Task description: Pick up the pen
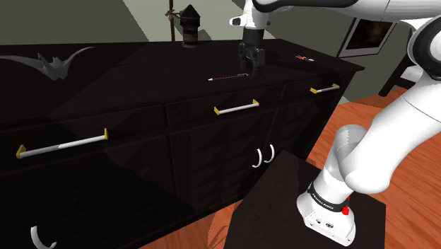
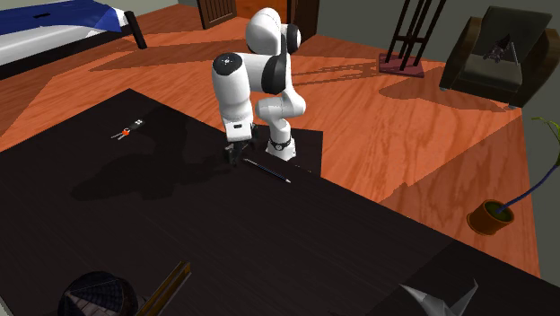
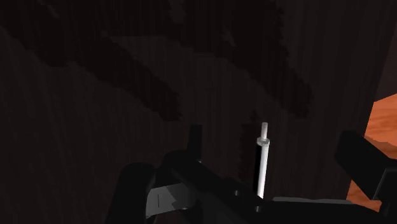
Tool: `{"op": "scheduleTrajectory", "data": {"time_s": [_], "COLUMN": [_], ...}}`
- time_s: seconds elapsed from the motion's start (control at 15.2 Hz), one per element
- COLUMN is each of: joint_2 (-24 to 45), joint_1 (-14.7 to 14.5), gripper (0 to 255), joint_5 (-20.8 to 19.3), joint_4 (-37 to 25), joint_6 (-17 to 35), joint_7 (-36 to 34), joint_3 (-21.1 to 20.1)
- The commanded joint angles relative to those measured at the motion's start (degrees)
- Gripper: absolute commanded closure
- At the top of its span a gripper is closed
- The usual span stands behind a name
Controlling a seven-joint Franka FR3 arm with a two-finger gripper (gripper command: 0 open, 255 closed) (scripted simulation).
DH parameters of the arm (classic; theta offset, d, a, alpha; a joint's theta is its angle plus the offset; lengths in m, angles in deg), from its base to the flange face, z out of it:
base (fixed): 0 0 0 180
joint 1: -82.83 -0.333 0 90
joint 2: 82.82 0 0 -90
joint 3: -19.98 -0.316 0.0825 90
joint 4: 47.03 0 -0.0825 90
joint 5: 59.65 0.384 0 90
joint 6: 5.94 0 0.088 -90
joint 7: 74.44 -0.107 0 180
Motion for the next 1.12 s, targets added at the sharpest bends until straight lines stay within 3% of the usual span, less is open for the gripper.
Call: {"op": "scheduleTrajectory", "data": {"time_s": [0.0, 0.07, 0.66, 1.06], "joint_2": [-0.1, -0.1, -0.1, 1.0], "joint_1": [0.0, 0.0, 0.0, -0.1], "gripper": [0, 255, 255, 255], "joint_5": [0.0, -0.1, 0.0, 0.3], "joint_4": [0.6, 0.7, 0.6, -5.1], "joint_6": [0.5, 0.6, 0.5, -4.1], "joint_7": [0.0, 0.0, 0.0, 0.3], "joint_3": [0.0, 0.0, 0.0, 0.0]}}
